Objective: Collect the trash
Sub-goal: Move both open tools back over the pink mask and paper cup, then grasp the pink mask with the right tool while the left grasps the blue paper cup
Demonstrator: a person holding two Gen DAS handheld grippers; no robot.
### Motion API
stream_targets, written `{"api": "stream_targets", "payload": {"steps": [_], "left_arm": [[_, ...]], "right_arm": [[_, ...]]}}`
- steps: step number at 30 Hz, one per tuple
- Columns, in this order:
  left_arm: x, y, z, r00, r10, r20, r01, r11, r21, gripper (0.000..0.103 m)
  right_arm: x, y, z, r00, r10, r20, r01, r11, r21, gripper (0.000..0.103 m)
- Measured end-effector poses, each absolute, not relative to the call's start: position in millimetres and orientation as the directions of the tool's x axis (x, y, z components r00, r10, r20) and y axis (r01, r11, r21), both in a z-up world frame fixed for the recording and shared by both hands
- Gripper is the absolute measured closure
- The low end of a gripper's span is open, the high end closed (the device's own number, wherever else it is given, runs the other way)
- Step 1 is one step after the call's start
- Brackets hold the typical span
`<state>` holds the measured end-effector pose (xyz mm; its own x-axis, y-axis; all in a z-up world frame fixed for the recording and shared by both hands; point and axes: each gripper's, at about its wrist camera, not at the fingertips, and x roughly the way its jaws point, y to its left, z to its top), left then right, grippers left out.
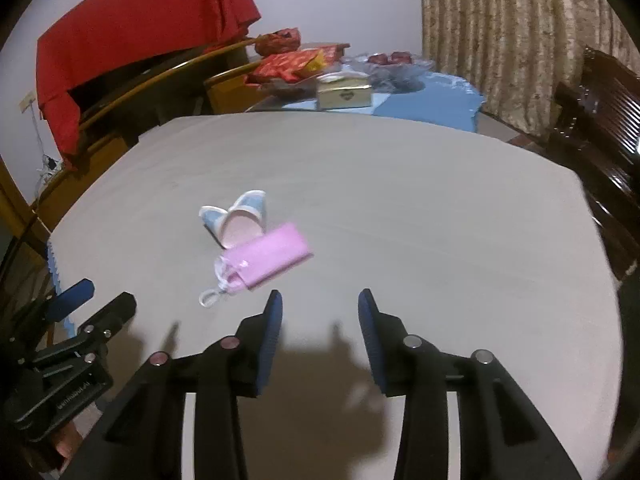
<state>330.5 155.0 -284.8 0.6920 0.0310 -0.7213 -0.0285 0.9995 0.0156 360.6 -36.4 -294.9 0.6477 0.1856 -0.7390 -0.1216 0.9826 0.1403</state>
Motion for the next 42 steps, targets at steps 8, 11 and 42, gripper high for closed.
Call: {"api": "stream_targets", "payload": {"steps": [8,11,42], "left_arm": [[360,193,-303,0.687,0.033,-0.726,-0.051,0.999,-0.003,0.036],[368,200,-310,0.679,0.033,-0.734,-0.055,0.998,-0.005,0.036],[435,107,-330,0.652,-0.035,-0.757,-0.017,0.998,-0.061,0.036]], "right_arm": [[400,6,-326,0.626,0.208,-0.752,-0.140,0.978,0.154,0.057],[411,18,-337,0.609,0.212,-0.764,-0.147,0.977,0.153,0.055],[466,-71,-345,0.602,0.196,-0.774,-0.115,0.981,0.159,0.100]]}}
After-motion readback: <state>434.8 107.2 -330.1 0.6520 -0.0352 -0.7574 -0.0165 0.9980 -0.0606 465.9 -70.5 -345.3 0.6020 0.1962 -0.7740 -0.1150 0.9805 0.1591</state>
